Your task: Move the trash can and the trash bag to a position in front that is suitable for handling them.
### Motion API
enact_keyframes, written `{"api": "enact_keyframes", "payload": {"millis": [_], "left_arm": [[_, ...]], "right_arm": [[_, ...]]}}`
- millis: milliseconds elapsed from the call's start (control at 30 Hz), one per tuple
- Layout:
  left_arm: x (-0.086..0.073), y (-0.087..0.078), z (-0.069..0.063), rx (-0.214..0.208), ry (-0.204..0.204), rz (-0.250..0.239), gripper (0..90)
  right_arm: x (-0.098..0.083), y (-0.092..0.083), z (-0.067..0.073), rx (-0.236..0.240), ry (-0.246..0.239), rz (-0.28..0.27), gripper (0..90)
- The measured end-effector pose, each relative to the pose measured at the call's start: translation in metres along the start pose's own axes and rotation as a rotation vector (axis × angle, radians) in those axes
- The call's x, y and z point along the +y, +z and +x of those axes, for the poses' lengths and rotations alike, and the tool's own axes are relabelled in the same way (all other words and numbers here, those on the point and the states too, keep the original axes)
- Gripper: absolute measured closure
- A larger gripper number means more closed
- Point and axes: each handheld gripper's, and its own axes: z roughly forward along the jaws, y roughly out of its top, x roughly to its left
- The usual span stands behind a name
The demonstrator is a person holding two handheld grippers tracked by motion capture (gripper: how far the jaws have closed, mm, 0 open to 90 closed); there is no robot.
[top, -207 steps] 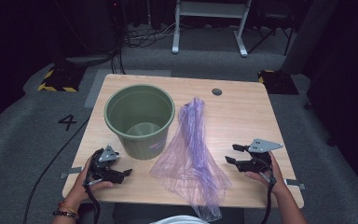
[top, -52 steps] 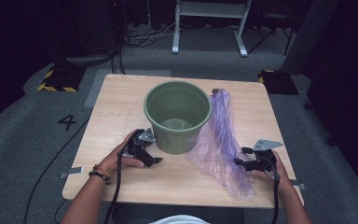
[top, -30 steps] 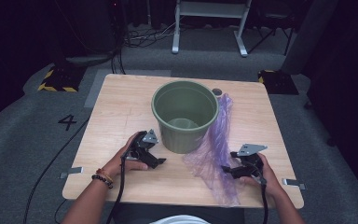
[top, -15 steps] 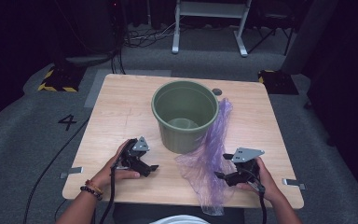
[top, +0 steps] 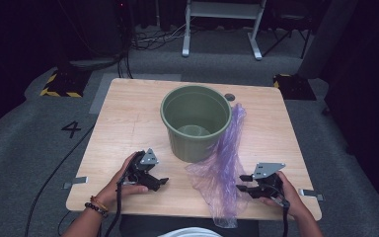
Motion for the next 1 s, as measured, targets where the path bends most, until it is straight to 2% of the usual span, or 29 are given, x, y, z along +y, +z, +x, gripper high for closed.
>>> {"api": "enact_keyframes", "payload": {"millis": [67,100,167,233,267,400,467,500,600,700,833,900,967,1000], "left_arm": [[0.002,0.0,-0.002,-0.002,-0.009,-0.019,18.3],[0.004,0.0,-0.003,-0.013,-0.01,-0.022,20.9],[0.007,0.001,-0.007,-0.014,0.006,-0.023,13.2],[0.013,0.001,-0.014,-0.03,0.006,-0.036,18.9],[0.016,0.001,-0.019,-0.037,0.013,-0.046,15.7],[0.032,-0.001,-0.039,-0.109,0.04,-0.132,16.3],[0.038,0.001,-0.051,-0.131,0.061,-0.151,15.8],[0.04,0.003,-0.056,-0.136,0.07,-0.148,16.0],[0.043,0.012,-0.069,-0.172,0.111,-0.121,15.7],[0.044,0.023,-0.077,-0.174,0.136,-0.079,17.2],[0.04,0.036,-0.081,-0.178,0.144,-0.012,22.5],[0.039,0.036,-0.083,-0.168,0.177,-0.013,24.2],[0.039,0.035,-0.082,-0.172,0.184,-0.013,30.2],[0.038,0.034,-0.081,-0.172,0.185,-0.011,30.4]], "right_arm": [[0.003,0.009,0.003,0.005,-0.025,0.011,57.8],[0.004,0.014,0.005,0.01,-0.03,0.012,57.7],[0.008,0.021,0.007,0.026,-0.024,-0.007,55.3],[0.012,0.026,0.01,0.025,-0.028,-0.019,51.4],[0.014,0.029,0.012,0.023,-0.024,-0.021,47.9],[0.024,0.042,0.019,0.03,-0.004,-0.038,39.1],[0.029,0.049,0.023,0.029,0.0,-0.046,36.8],[0.032,0.052,0.025,0.027,-0.004,-0.047,33.2],[0.037,0.058,0.029,0.012,0.013,-0.056,30.9],[0.039,0.061,0.031,0.008,0.012,-0.061,28.9],[0.037,0.059,0.032,-0.001,0.006,-0.057,27.0],[0.037,0.058,0.032,-0.002,0.0,-0.058,26.5],[0.035,0.057,0.032,0.009,-0.006,-0.057,24.8],[0.035,0.056,0.032,0.021,-0.019,-0.053,24.0]]}}
